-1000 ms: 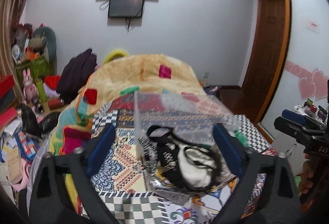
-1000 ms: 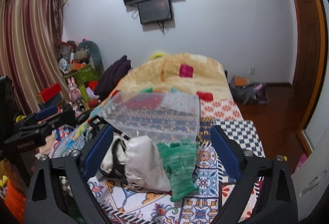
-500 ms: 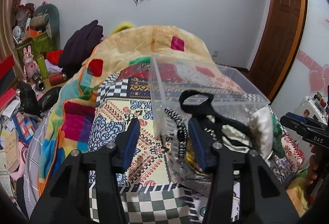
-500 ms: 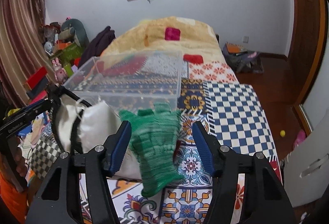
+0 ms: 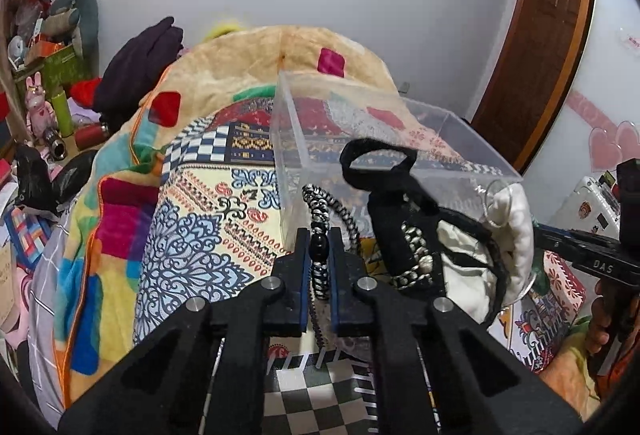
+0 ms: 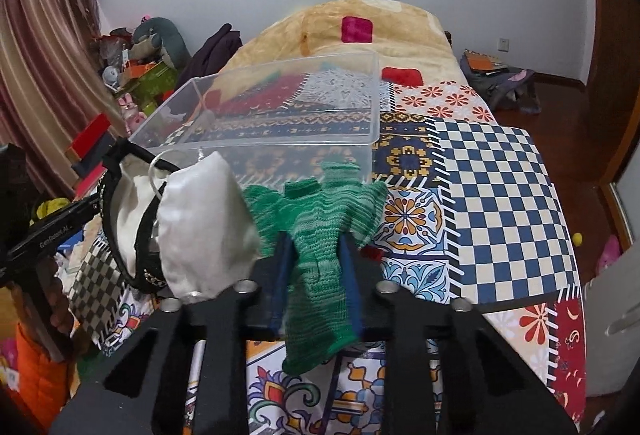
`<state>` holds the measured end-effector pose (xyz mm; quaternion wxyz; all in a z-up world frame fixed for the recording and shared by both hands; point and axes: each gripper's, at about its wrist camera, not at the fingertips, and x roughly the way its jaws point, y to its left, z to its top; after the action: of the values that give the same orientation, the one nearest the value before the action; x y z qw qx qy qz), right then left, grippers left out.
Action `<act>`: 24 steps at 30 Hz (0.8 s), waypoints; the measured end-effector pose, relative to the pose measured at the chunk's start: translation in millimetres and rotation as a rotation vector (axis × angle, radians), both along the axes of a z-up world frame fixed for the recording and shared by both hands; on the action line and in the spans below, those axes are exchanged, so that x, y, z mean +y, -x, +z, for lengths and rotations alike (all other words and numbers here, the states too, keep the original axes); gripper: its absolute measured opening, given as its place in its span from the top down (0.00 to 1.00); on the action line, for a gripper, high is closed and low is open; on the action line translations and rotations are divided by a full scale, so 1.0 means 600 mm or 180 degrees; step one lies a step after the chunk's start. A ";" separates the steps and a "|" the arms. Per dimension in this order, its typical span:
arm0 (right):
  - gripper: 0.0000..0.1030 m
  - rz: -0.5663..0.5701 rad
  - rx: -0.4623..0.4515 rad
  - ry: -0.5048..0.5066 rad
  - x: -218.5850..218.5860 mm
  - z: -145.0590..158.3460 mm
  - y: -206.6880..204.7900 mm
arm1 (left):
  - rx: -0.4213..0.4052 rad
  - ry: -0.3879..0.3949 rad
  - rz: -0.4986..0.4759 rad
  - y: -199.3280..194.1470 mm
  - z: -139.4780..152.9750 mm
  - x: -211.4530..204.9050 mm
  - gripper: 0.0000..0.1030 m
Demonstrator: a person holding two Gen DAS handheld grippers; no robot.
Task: Organize soft objects
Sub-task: 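Grasp the green knitted glove with the right tool while the left tool grasps the black beaded bracelet, then lift the glove and bracelet and carry both over the clear box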
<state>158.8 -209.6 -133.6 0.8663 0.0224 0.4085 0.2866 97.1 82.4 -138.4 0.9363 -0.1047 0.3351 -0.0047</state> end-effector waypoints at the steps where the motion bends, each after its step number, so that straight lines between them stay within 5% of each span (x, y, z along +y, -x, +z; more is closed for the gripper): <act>1: 0.87 0.0000 -0.0010 -0.0002 -0.001 0.001 0.002 | -0.0023 -0.0016 0.0005 0.003 0.005 0.000 0.93; 16: 0.90 -0.0039 -0.0549 -0.0157 -0.011 0.097 0.033 | -0.0494 -0.0272 0.0067 0.046 0.108 -0.012 0.94; 24: 0.90 0.0024 -0.0949 -0.0105 0.017 0.152 0.012 | -0.0725 -0.0312 -0.0011 0.017 0.163 -0.021 0.94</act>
<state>151.7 -199.6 -42.5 0.9158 -0.0078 0.2707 0.2967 87.0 69.9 -40.8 0.9723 -0.0570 0.2266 -0.0019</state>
